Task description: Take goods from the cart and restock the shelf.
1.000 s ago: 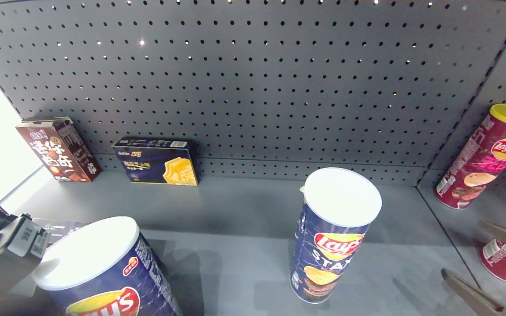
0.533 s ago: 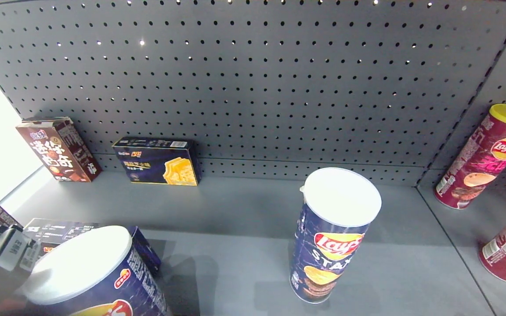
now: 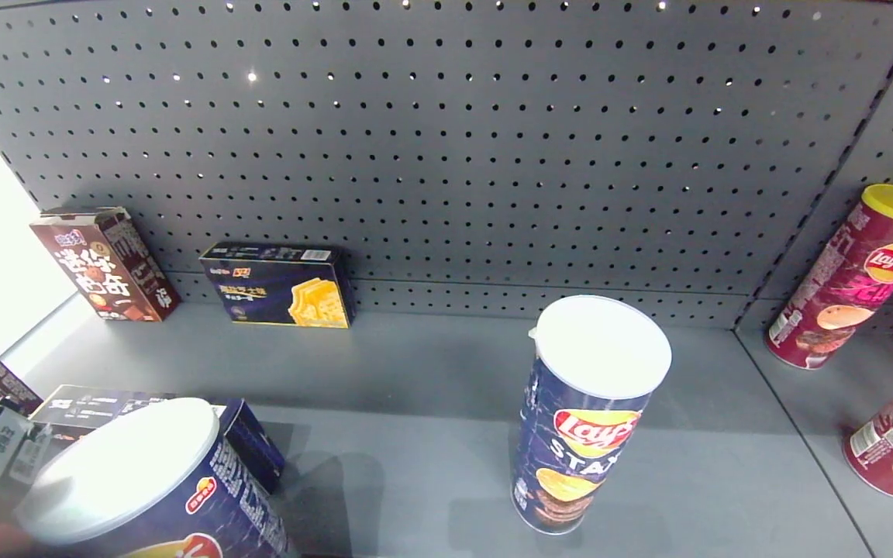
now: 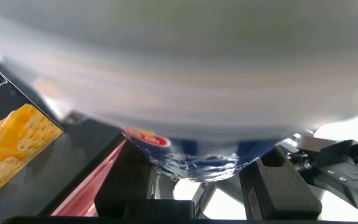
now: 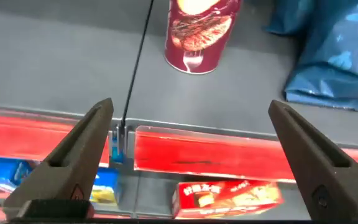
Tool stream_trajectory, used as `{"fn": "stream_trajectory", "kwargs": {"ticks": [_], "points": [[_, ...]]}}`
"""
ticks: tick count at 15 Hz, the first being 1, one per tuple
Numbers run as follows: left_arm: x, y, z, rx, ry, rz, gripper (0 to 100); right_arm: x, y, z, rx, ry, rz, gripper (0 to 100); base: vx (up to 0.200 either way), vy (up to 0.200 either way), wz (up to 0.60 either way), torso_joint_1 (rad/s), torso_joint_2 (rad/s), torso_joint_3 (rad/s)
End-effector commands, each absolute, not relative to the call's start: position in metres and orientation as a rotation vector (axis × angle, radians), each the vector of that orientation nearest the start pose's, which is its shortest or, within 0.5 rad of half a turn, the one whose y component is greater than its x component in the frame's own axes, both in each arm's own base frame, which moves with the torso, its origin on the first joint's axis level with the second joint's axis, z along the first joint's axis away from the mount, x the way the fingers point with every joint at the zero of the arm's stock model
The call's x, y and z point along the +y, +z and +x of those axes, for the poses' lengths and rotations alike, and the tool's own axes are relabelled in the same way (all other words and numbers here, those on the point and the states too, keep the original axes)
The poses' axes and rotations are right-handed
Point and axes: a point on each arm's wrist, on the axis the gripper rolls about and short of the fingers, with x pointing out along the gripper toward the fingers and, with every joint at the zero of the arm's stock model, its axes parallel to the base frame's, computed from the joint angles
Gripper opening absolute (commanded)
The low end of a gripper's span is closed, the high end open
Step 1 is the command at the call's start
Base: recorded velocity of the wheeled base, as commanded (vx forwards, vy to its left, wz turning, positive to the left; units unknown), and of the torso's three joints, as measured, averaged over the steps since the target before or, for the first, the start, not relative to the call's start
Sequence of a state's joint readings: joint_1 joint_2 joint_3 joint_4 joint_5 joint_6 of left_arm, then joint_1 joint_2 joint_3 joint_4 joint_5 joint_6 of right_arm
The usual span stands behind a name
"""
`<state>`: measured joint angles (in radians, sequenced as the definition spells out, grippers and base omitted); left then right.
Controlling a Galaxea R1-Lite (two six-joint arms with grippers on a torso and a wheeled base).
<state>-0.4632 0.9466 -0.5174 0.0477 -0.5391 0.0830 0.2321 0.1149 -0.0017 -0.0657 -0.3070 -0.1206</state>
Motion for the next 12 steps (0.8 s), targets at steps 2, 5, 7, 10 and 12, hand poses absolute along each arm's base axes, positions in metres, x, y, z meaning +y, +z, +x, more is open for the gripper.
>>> {"fn": "stream_trajectory", "kwargs": {"ticks": [2,5,7,10,12], "points": [[-0.0565,0.1933,0.0869,0.457,-1.007,0.056,0,-0.0099,0.0841,-0.0130,0.045,-0.068,-0.064,100,0.000,0.000,0.00,0.000,0.00,0.000],[-0.0566,0.1914,0.0861,0.461,-1.014,0.057,0,-0.0033,0.0817,-0.0137,0.064,0.228,-0.040,100,0.000,0.000,0.00,0.000,0.00,0.000],[-0.0571,0.1924,0.0860,0.455,-1.021,0.059,0,-0.0034,0.0775,-0.0142,0.108,0.242,-0.044,100,0.000,0.000,0.00,0.000,0.00,0.000],[-0.0574,0.1941,0.0862,0.449,-1.021,0.060,0,-0.0035,0.0774,-0.0141,0.108,0.240,-0.029,100,0.000,0.000,0.00,0.000,0.00,0.000],[-0.0556,0.1958,0.0842,0.435,-1.014,0.059,0,-0.0035,0.0774,-0.0141,0.108,0.240,-0.029,100,0.000,0.000,0.00,0.000,0.00,0.000]]}}
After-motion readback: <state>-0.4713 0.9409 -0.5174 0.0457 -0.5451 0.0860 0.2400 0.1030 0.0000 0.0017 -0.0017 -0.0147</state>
